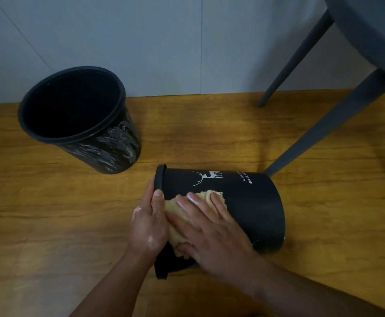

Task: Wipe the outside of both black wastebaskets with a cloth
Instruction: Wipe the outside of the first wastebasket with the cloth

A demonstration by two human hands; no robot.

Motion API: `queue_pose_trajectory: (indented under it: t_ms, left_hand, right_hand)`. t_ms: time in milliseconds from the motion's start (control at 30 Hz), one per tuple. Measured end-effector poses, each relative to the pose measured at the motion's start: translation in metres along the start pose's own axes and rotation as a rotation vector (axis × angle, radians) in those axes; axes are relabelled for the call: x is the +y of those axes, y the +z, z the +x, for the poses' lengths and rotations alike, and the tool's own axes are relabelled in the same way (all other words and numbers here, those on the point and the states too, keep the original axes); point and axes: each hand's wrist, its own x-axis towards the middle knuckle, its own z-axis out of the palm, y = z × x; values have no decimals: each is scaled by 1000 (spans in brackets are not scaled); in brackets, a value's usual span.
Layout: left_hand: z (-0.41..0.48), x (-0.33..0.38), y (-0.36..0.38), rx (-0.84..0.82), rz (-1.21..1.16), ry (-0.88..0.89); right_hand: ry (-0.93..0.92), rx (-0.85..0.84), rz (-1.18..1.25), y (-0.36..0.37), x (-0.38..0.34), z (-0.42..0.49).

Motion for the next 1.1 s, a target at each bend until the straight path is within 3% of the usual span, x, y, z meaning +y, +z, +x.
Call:
queue_pose_trajectory:
  t_ms: [233, 433, 767, 967, 1100]
  left_hand:
    - [-3, 3, -2, -11, -31, 7]
    - [-19, 1, -1, 4, -63, -29]
    - [-33, -4, 2, 36, -25, -14]
    - [-24, -5, 4, 68, -48, -44]
    - [-21, -1, 0, 64, -38, -32]
  right_hand:
    - [426, -1, 124, -18, 77, -8]
    - [484, -4, 155, -21, 88, -8]
    - [466, -100, 201, -28, 83, 15]
    - [183, 38, 113, -16, -8, 19]
    - [102, 37, 43, -8, 5, 6]
